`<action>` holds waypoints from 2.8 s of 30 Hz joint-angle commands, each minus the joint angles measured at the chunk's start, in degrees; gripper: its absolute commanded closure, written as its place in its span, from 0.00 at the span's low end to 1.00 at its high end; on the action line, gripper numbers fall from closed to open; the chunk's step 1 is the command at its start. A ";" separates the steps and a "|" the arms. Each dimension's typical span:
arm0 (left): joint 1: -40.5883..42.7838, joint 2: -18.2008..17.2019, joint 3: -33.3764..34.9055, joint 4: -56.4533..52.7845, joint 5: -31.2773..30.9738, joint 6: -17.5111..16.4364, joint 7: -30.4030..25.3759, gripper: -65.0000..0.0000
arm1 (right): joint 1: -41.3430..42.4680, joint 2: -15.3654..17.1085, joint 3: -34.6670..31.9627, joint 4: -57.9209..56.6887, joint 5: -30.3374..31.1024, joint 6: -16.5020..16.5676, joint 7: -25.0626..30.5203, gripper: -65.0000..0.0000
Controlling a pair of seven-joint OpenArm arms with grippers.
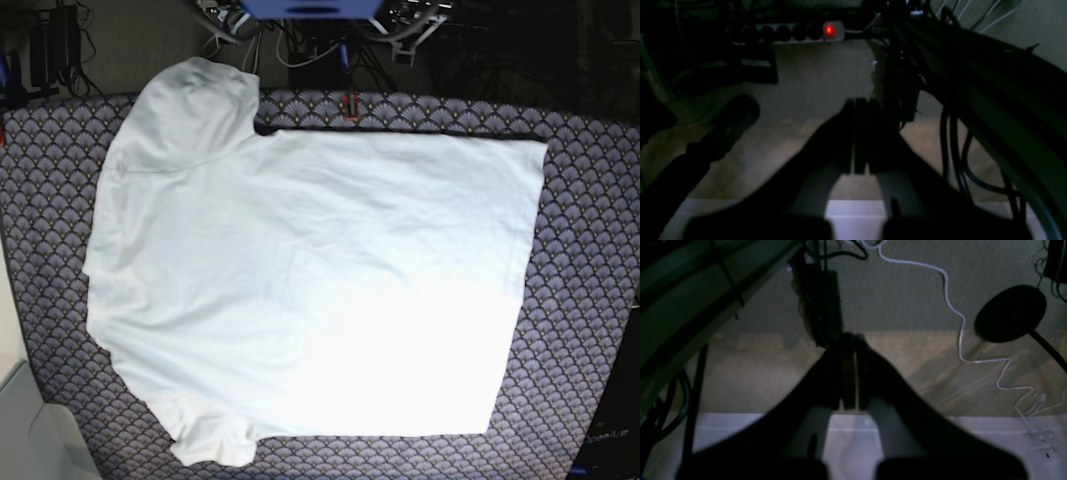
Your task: Fold the T-shirt properly
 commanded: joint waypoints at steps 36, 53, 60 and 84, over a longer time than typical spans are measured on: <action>45.89 -7.89 -0.08 78.73 -0.17 0.36 -0.12 0.99 | -53.94 8.55 0.58 89.75 0.30 0.60 3.86 1.00; 49.85 -13.96 -10.71 106.78 -18.37 0.01 13.15 0.99 | -52.44 9.87 2.16 109.80 9.18 0.69 0.43 0.59; 46.24 -13.96 -22.76 106.78 -26.19 0.01 21.42 0.99 | -46.99 19.28 6.21 107.25 33.97 0.69 -6.52 0.58; 37.72 -11.06 -29.70 106.78 -26.45 -0.08 31.97 0.99 | -38.82 20.59 5.68 90.90 41.00 8.95 -7.75 0.58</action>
